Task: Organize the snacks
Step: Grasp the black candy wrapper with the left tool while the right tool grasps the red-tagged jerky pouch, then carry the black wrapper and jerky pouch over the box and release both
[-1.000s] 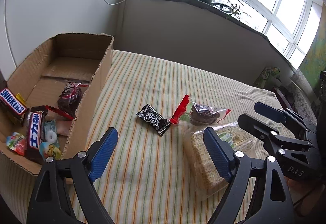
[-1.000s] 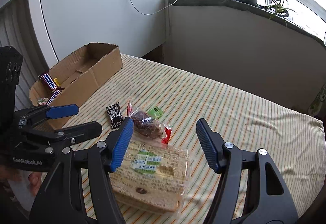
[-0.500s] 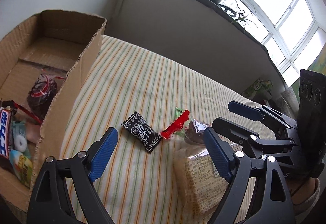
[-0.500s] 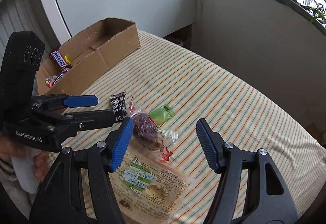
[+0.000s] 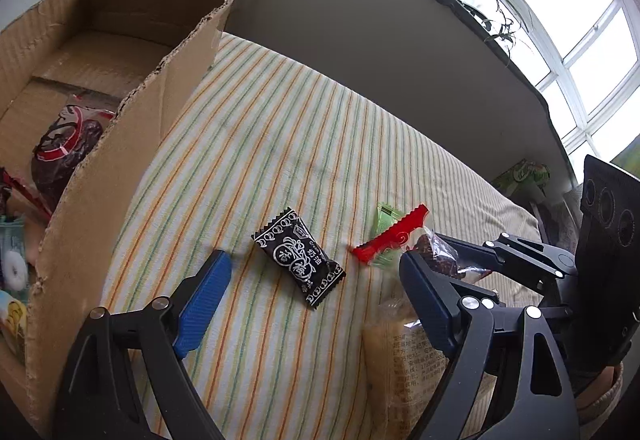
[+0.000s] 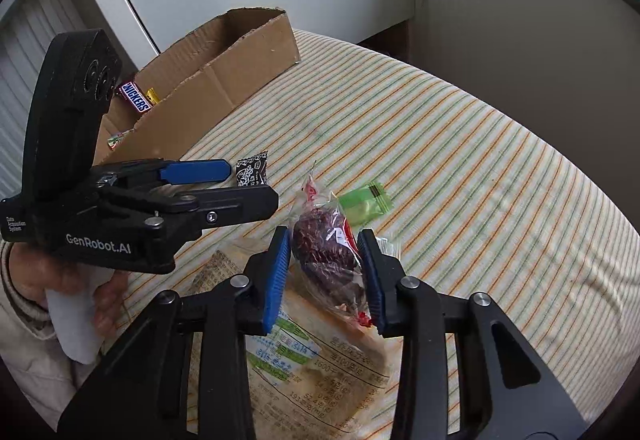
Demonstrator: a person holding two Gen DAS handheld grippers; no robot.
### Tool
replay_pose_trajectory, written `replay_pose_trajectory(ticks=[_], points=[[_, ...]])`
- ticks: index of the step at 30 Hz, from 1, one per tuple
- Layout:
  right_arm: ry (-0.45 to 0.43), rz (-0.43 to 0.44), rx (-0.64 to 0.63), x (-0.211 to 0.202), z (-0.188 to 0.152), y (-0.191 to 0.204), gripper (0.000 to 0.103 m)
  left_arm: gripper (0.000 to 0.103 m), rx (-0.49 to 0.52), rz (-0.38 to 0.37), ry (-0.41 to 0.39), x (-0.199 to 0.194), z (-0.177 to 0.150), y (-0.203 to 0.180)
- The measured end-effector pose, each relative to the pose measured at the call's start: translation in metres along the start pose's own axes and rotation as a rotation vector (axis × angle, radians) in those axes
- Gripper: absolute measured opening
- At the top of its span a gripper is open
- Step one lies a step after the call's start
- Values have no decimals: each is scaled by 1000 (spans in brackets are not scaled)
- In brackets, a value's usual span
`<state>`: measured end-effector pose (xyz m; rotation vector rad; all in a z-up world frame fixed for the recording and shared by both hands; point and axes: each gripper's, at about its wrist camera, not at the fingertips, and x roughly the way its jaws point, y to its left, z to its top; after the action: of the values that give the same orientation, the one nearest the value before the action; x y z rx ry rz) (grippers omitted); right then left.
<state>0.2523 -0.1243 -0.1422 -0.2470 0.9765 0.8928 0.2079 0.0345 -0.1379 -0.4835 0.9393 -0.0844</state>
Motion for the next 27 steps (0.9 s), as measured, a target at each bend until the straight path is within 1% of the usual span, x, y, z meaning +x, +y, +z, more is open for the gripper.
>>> replay_pose_trajectory(ticks=[1,2,5,6,7,11,13,16,18,19,20,24,27], points=[[-11,-10,17,-4,-5,-3,30,86,16,12,-2,2,0,-3],[-24,-24,36,-9,-10,-7,28,86,37,23,-5,3,0,-5],[-61,-34,99,-22,-27,-17,27,84,81,44,-26,6,-2,-9],[-71,-33,109,-25,-31,-19,27,76,97,57,-34,6,-4,-10],[-80,-33,119,-27,-34,-20,27,67,111,72,-38,7,-4,-12],[-126,-27,143,-33,-40,-24,27,52,142,98,-46,7,-5,-13],[-149,-28,161,-37,-42,-26,26,37,152,106,-48,7,-5,-13],[-183,-42,189,-44,-47,-28,27,22,161,94,-49,8,-4,-11],[-211,-55,210,-51,-51,-29,26,17,172,87,-47,8,-4,-12],[-222,-58,222,-54,-53,-29,26,10,177,79,-48,8,-5,-13],[-235,-70,233,-58,-55,-29,26,9,183,71,-49,7,-5,-13],[-287,-101,292,-71,-67,-31,26,9,194,53,-51,5,-6,-12],[-308,-121,317,-76,-73,-28,26,9,201,38,-59,3,-7,-14]])
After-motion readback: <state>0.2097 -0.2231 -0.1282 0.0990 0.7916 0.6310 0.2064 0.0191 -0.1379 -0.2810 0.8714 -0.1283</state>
